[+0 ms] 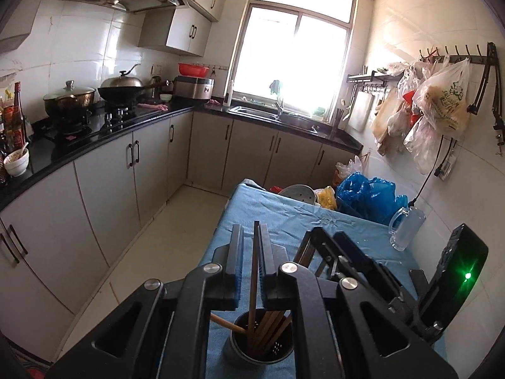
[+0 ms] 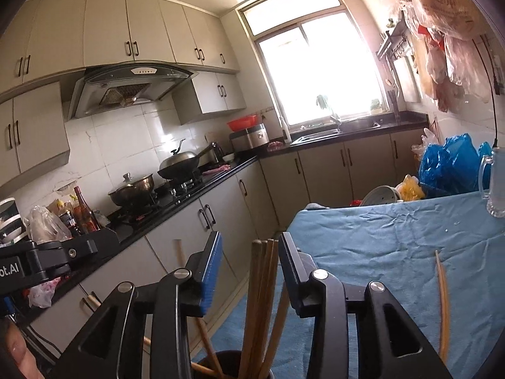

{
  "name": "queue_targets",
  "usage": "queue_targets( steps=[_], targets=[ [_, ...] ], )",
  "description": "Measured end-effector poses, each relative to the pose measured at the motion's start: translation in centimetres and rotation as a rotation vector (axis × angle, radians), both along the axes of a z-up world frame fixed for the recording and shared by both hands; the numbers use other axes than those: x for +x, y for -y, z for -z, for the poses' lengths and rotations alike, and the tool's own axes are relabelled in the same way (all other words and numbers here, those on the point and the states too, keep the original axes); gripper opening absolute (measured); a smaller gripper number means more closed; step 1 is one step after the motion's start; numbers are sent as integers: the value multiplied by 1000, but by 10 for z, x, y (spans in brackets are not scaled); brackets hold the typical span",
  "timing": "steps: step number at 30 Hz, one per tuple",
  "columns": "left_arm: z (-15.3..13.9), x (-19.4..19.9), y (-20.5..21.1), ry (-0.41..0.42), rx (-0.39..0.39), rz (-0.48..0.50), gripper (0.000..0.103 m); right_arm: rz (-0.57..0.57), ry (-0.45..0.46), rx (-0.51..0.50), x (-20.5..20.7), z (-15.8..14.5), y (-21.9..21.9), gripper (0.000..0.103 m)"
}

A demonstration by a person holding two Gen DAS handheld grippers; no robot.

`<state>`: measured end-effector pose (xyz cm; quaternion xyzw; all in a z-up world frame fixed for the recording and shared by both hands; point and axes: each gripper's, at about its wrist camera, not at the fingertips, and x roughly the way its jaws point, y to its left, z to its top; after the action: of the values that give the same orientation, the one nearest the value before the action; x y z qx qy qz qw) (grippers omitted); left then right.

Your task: Organize utensils

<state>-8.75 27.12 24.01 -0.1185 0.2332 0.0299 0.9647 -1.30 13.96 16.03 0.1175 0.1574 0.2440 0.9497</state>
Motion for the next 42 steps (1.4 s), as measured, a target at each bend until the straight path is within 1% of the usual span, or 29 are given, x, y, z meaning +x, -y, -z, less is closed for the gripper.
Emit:
queue_targets(
  steps=[1,2,7,8,9,10,12,13,14,16,17,19,20,21,23,25,26,28,29,30,31,32,36,40,42],
  targets=[
    [-2,-4,1,7,3,-4,22,4,3,2,-2,-2,3,44],
    [-3,-9,2,17,6,-9,28,10,6,6,-5,-4,7,47],
    [-11,-30,12,48,16,-7,29,45,7,28,-18,-16,37,48],
    [-12,-35,15,53,12,1,29,52,7,29,-21,-17,46,50],
    [-12,-41,19,56,9,9,30,66,5,28,-24,-18,55,54],
    [-12,-44,22,56,8,13,33,80,3,26,-27,-18,64,57],
    [-10,-54,33,65,3,34,38,121,-9,12,-33,-14,86,66],
    [-9,-58,40,66,-1,48,42,144,-19,-1,-35,-11,99,67],
    [-7,-60,46,65,-8,59,45,176,-35,-25,-36,-5,115,67],
    [-1,-64,58,55,-26,87,46,230,-85,-83,-35,11,139,67],
    [3,-64,65,42,-32,108,46,246,-123,-115,-33,20,149,67],
    [15,-61,84,3,-32,156,46,241,-236,-193,-25,48,168,67],
    [19,-60,91,-14,-28,173,46,235,-284,-228,-21,60,172,64],
    [25,-59,99,-36,-24,195,46,223,-340,-271,-18,76,176,56],
    [35,-55,115,-76,-15,235,46,186,-433,-325,-13,103,178,47],
    [43,-52,128,-95,5,253,46,144,-501,-341,-13,126,177,45],
    [47,-51,135,-105,22,259,46,132,-514,-346,-13,132,175,45],
    [54,-46,145,-126,37,264,46,123,-525,-389,-16,144,169,45],
    [57,-43,149,-137,36,269,46,127,-529,-414,-16,149,167,35],
    [60,-41,154,-150,34,277,46,137,-534,-435,-15,152,168,23],
    [63,-38,157,-159,33,284,46,149,-534,-444,-15,155,169,17],
    [67,-36,161,-170,33,292,46,164,-539,-441,-15,155,173,7],
    [87,-21,181,-219,26,325,46,231,-590,-376,-10,154,200,5],
    [120,11,210,-307,19,365,46,330,-622,-335,-13,154,238,5],
    [136,29,223,-345,28,366,46,359,-633,-321,-15,152,254,5]
  ],
)
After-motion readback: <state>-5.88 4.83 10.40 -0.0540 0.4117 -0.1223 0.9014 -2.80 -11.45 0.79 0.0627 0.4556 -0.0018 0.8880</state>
